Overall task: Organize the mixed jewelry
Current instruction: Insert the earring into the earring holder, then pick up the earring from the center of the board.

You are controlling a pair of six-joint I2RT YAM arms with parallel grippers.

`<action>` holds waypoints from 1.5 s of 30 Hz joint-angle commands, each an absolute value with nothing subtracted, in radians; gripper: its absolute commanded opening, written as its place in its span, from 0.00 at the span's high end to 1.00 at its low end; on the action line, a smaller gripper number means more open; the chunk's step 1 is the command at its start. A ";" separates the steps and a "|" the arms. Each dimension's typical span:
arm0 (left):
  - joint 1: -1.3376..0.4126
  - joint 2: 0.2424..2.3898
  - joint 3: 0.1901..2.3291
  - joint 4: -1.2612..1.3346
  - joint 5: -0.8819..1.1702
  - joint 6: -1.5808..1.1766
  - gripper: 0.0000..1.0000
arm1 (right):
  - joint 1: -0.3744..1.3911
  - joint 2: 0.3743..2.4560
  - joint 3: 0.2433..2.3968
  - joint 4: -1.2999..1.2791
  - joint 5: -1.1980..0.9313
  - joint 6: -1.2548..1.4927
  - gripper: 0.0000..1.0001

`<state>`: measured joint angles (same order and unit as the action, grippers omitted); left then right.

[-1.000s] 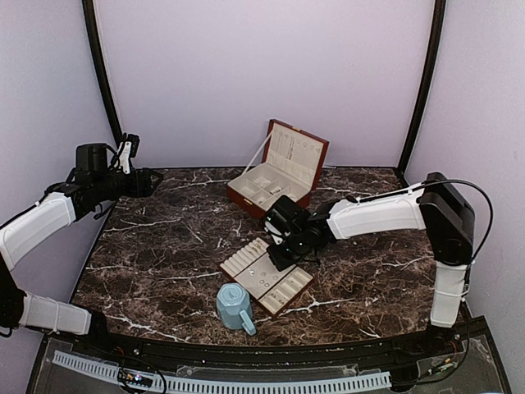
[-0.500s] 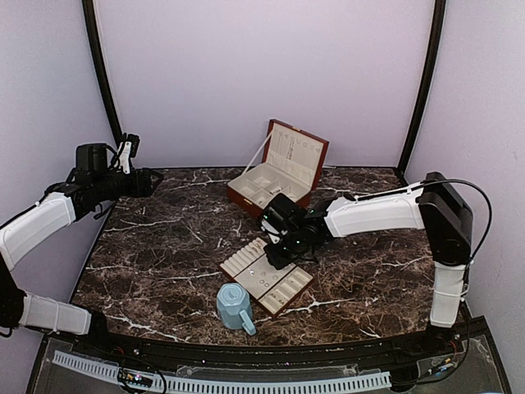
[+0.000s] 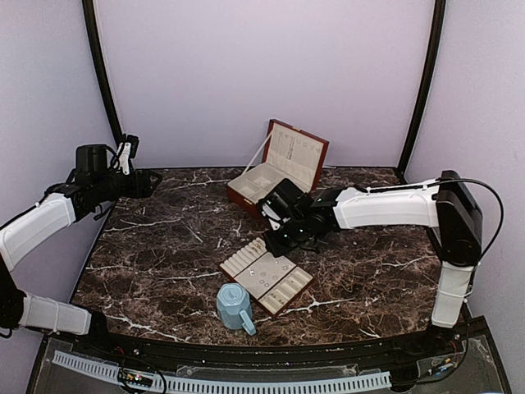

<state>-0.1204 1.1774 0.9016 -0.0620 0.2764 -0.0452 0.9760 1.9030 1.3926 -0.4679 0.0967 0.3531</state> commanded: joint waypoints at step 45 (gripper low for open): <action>-0.116 1.037 0.811 -0.003 0.143 -0.023 0.25 | 0.364 1.729 0.990 -0.273 0.213 0.546 0.76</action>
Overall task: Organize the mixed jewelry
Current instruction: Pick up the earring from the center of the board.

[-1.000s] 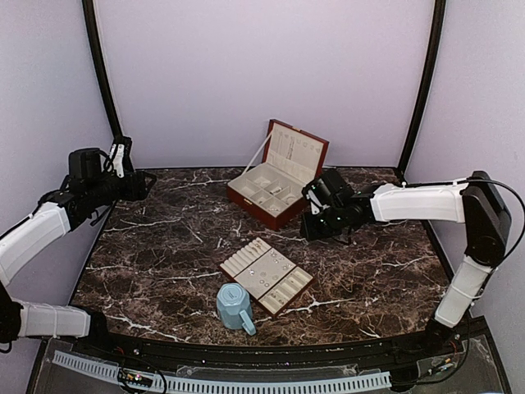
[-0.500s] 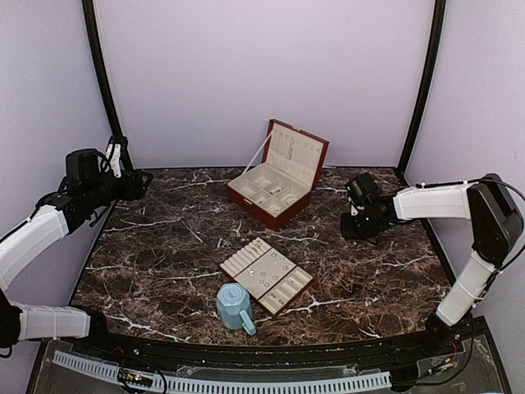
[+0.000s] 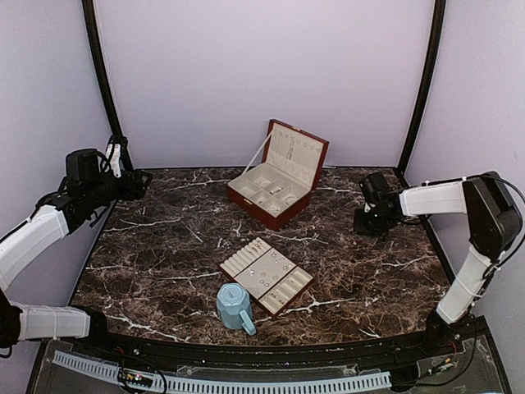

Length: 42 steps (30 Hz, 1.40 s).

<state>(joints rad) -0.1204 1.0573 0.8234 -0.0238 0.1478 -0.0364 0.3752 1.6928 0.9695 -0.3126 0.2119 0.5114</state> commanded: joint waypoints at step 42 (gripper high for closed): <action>-0.115 1.034 0.811 -0.003 0.142 -0.020 0.25 | 0.362 1.847 1.055 -0.243 0.276 0.665 0.95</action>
<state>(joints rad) -0.1204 1.0573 0.8230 -0.0238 0.1448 -0.0330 0.3656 1.8381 1.0443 -0.2523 0.2516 0.6586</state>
